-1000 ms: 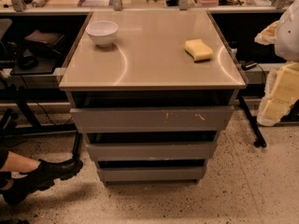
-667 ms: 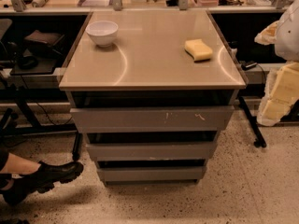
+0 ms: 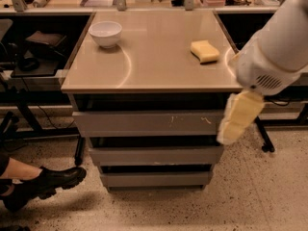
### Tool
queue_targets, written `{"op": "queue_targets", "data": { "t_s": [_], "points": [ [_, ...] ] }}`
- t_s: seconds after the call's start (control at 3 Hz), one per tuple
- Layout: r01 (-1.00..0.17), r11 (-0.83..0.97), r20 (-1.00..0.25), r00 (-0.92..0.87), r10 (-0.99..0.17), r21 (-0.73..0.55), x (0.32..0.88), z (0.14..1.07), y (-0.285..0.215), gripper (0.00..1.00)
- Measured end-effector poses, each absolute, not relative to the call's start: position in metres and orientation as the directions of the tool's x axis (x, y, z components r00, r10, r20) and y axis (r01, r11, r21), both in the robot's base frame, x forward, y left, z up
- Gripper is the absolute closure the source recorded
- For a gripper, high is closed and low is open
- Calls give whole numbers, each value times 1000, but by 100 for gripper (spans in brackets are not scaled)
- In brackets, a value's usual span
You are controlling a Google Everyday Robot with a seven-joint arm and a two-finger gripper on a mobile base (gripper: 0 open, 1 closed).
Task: Open top drawer
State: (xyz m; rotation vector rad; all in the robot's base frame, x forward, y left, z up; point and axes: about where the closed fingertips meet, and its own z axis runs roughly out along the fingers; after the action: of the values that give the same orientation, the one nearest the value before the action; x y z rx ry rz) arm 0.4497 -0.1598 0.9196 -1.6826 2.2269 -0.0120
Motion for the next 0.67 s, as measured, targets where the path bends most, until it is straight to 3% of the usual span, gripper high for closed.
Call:
{"op": "queue_targets", "data": {
  "t_s": [0.33, 0.67],
  "points": [
    [-921, 316, -256, -257, -932, -228, 462, 859, -106, 0],
    [-890, 386, -280, -316, -906, -242, 468, 844, -104, 0]
  ]
}}
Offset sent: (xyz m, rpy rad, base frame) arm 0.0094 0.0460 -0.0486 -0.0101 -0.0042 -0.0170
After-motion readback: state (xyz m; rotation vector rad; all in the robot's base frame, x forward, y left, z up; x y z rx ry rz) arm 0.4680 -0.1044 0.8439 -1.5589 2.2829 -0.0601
